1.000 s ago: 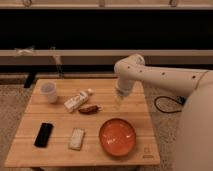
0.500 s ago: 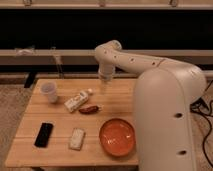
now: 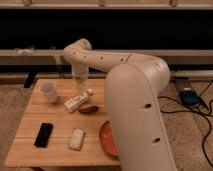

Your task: Move the arm in a circular motion

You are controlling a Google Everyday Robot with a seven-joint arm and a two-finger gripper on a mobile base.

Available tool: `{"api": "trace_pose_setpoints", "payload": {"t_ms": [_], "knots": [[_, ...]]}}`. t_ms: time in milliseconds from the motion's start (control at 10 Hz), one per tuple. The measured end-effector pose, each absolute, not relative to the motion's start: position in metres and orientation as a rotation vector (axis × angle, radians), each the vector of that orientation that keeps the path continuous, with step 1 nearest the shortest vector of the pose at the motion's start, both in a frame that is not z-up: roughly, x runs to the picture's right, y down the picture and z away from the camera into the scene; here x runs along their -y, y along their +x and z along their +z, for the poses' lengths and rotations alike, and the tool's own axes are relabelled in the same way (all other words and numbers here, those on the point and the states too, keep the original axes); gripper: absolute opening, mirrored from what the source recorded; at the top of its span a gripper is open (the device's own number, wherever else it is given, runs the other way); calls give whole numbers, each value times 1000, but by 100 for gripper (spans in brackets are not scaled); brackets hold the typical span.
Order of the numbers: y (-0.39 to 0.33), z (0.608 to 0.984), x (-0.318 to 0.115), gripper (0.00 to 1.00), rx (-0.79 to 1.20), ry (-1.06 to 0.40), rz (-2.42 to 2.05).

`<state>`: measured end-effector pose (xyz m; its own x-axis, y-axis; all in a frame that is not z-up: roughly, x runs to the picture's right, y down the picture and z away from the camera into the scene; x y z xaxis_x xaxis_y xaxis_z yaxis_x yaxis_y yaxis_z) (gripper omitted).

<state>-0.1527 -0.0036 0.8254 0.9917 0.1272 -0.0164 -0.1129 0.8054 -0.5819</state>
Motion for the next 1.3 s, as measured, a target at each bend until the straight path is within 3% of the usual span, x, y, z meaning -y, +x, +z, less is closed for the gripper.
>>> {"api": "trace_pose_setpoints", "payload": {"t_ms": [300,700,1000,1300], "knots": [[-206,781,-38,68,83,-608,-32],[-223,708,-102,68,158,-582,-181],[-180,664,-143,68,154,-577,-163],[-103,645,-161,68,107,-595,-30]]}}
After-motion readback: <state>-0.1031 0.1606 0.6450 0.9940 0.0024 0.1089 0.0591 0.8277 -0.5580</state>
